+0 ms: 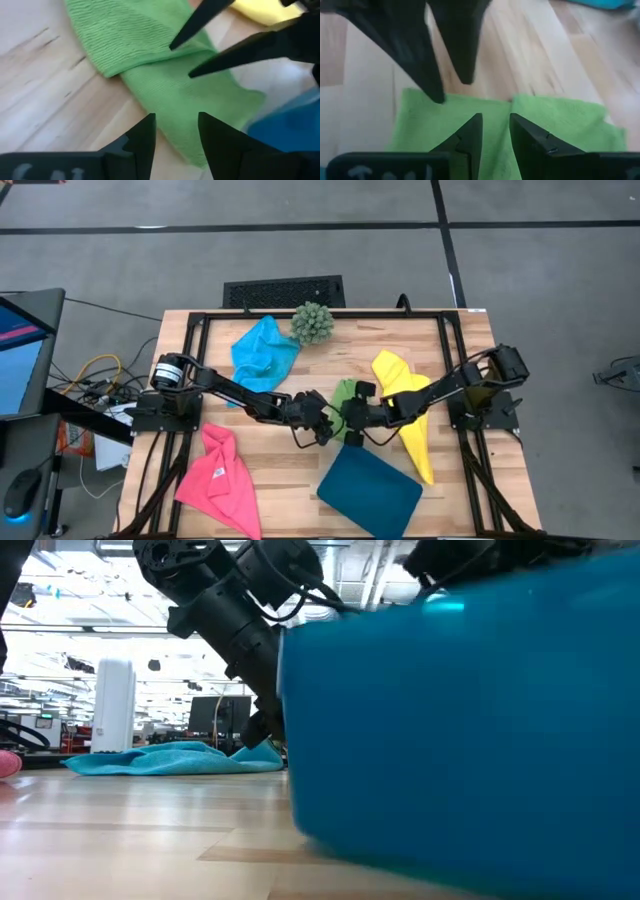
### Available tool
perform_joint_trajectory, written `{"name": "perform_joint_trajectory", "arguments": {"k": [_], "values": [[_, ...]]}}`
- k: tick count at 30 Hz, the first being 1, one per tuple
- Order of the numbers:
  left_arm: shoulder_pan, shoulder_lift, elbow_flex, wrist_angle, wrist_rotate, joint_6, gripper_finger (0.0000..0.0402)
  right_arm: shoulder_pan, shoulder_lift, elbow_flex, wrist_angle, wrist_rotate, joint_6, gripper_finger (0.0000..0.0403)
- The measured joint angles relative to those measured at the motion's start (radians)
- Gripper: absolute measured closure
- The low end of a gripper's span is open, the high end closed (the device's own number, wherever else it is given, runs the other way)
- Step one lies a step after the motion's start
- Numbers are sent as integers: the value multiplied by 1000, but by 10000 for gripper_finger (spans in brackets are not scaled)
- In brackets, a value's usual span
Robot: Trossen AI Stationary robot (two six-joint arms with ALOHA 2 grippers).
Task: Fold microfiber towels
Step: Fold the green microfiber cloth
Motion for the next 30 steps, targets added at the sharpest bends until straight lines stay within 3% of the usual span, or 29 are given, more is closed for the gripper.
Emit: {"name": "perform_joint_trajectory", "arguments": {"k": [8,13,18,23,30], "values": [[1,37,4,-3,-25,21,300,-51,-4,-7,-36,-14,-46,281],[3,52,6,-5,-21,10,314,-23,-27,14,-54,-65,-47,281],[3,46,21,-10,16,10,323,19,-119,35,-85,-36,-47,281],[3,-8,22,-9,22,54,330,34,-218,9,-243,75,-42,281],[1,8,19,36,38,105,353,-63,-159,12,-234,-139,-110,281]]}}
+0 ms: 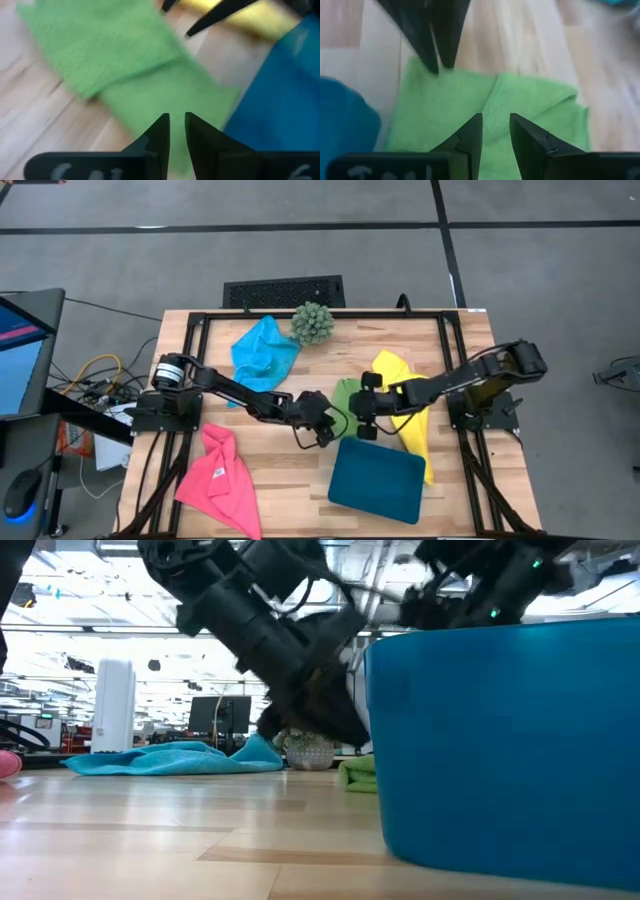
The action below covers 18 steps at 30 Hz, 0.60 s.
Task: Fold microfiber towels
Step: Fold the green microfiber cloth
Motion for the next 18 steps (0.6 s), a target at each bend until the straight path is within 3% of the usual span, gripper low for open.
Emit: {"name": "perform_joint_trajectory", "arguments": {"k": [9,18], "values": [[6,74,-2,23,4,6,384,-42,145,48,13,-51,-71,281],[10,88,2,43,0,2,391,-60,156,59,9,-52,-89,281]]}}
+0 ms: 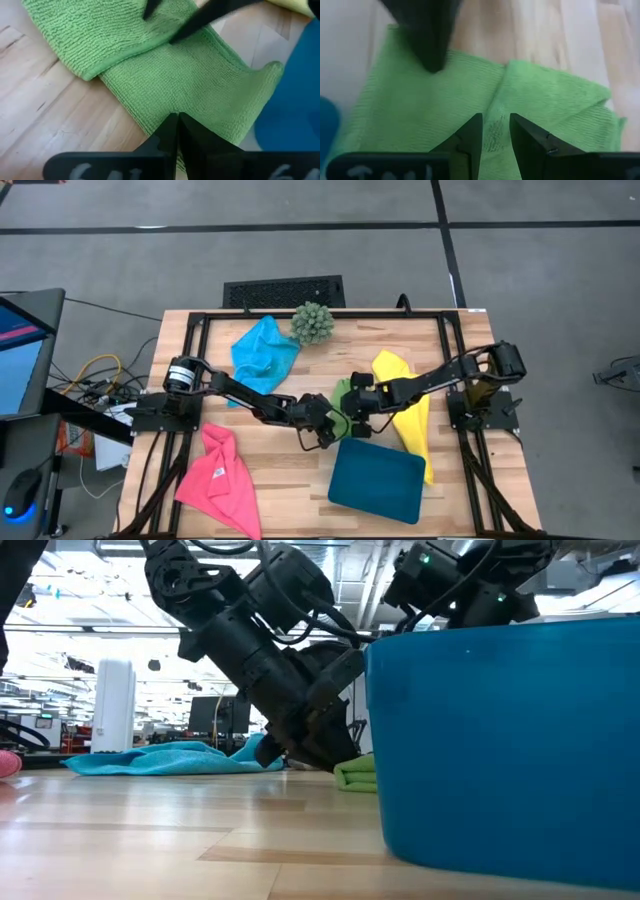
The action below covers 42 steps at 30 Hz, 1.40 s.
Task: Fold microfiber towels
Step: Fold the green microfiber cloth
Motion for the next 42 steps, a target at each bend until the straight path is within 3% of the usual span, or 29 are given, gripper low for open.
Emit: {"name": "perform_joint_trajectory", "arguments": {"k": [7,20,35,42], "values": [[2,0,0,3,-2,-2,391,-28,0,0,-2,-50,0,281],[2,1,0,5,-5,-10,391,7,5,0,56,-51,-69,281],[2,1,0,6,-6,-10,391,-49,9,0,57,-67,-104,281],[2,1,0,6,-14,-8,391,-39,101,19,71,-74,-99,281]]}}
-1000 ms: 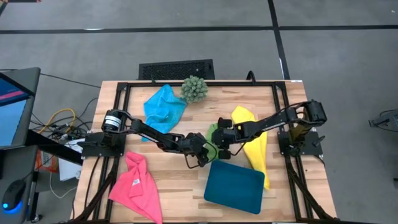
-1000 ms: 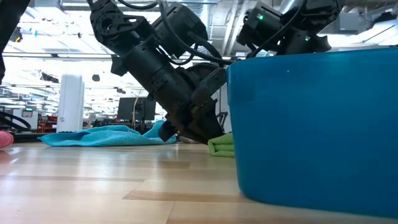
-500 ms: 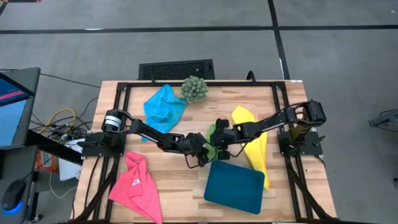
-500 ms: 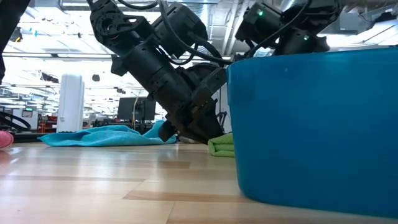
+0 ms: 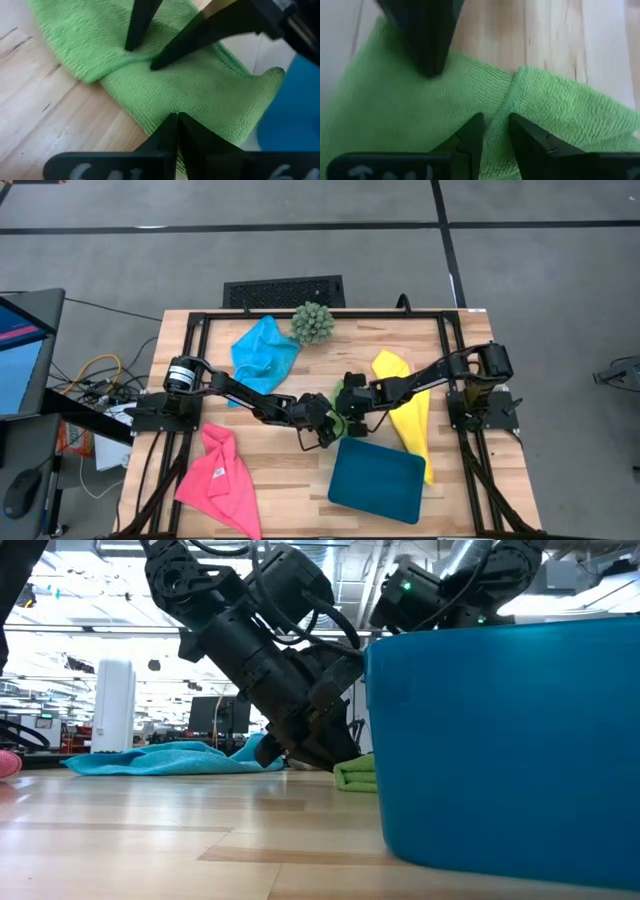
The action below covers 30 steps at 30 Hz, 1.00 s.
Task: Fold microfiber towels
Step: Fold the green microfiber cloth
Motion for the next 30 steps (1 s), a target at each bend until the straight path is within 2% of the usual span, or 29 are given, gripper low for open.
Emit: {"name": "perform_joint_trajectory", "arguments": {"k": [4,10,18,30], "values": [[0,0,0,0,-1,1,391,0,23,38,-55,36,34,281],[1,0,0,-4,-5,1,391,-9,-38,44,-121,140,42,281],[0,0,0,-6,-9,6,391,-59,-68,45,-260,184,124,281],[-2,0,0,-11,-13,6,391,-71,-85,45,-380,183,232,281]]}}
